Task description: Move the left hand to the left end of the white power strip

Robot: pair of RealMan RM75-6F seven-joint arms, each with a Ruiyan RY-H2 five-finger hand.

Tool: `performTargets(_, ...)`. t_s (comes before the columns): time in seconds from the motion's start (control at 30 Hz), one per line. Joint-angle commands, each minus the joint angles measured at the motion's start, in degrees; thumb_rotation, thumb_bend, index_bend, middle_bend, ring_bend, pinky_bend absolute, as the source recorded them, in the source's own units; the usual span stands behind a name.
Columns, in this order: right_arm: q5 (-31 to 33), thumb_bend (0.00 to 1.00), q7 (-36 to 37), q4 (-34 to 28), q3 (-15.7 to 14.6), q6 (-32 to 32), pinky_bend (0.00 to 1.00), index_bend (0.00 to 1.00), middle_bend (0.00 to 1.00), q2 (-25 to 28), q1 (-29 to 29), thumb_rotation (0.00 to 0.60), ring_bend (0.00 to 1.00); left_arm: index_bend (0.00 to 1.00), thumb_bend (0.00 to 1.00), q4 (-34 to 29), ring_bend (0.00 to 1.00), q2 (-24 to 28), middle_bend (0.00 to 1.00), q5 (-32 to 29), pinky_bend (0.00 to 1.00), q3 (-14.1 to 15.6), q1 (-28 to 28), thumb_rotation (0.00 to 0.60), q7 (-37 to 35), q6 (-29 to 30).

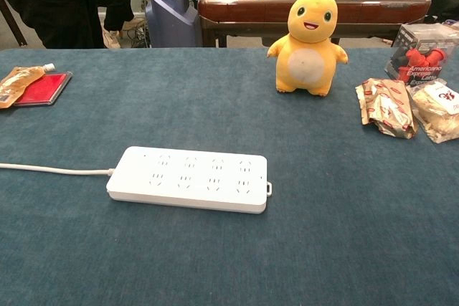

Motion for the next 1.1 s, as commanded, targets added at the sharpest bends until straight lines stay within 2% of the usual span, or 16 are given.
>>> performTargets(0.03,0.0,0.17,0.0,0.0,0.0,0.1,0.56,0.62,0.43,0.0,-0.1,0.600,0.41,0.46,0.23,0.2,0.29,-0.2,0.37,0.1,0.54,0.0,-0.1,0.600,-0.1,-0.1)
performTargets(0.17,0.0,0.17,0.4,-0.2,0.0,0.6,0.56,0.62,0.43,0.1,-0.3,0.600,0.41,0.46,0.23,0.4,0.29,-0.6,0.37,0.8,0.55,0.0,-0.5,0.600,-0.6,-0.1)
performTargets(0.33,0.0,0.17,0.9,-0.8,0.5,1.2,0.56,0.62,0.43,0.7,-0.4,0.600,0.41,0.37,0.23,0.2,0.35,-0.4,0.37,5.1,0.64,-0.2,-2.3,0.600,-3.4,0.3)
performTargets(0.43,0.1,0.17,1.4,-1.2,0.8,1.3,0.56,0.62,0.43,1.1,-0.3,0.600,0.41,0.32,0.23,-0.5,0.49,0.2,0.42,8.4,0.75,-0.3,-4.7,0.600,-6.5,-0.9)
performTargets(0.53,0.6,0.17,1.8,-1.6,1.1,1.0,0.56,0.62,0.43,1.5,-0.2,0.600,0.41,0.31,0.23,-1.5,0.71,1.4,0.58,11.4,0.93,0.0,-8.1,0.600,-8.3,-4.4)
performTargets(0.6,1.1,0.17,1.7,-1.7,1.3,0.9,0.56,0.62,0.43,1.6,-0.1,0.600,0.41,0.28,0.23,-2.6,0.84,2.3,0.71,12.5,1.00,-0.1,-10.3,0.600,-7.3,-7.2)
performTargets(0.7,1.8,0.17,1.9,-1.9,1.6,0.4,0.56,0.62,0.43,2.1,0.0,0.600,0.41,0.25,0.23,-3.8,0.91,2.2,0.84,13.4,1.00,-0.6,-13.9,0.600,-5.7,-11.6)
performTargets(0.8,2.3,0.17,2.0,-2.2,2.0,0.4,0.56,0.62,0.43,2.6,0.0,0.600,0.41,0.24,0.28,-4.4,0.96,1.5,0.90,13.5,1.00,-0.8,-17.0,0.600,-5.5,-15.5)
performTargets(0.9,2.7,0.17,2.6,-2.3,2.3,0.5,0.56,0.62,0.43,2.9,0.0,0.600,0.41,0.22,0.37,-5.2,0.99,0.8,0.93,12.9,1.00,-1.1,-19.4,0.600,-3.8,-19.1)
performTargets(1.1,2.7,0.17,3.6,-2.0,2.5,1.1,0.56,0.62,0.43,3.4,-0.2,0.600,0.41,0.20,0.43,-5.9,1.00,-1.9,0.94,11.5,1.00,-0.8,-23.9,0.600,-2.0,-25.9)
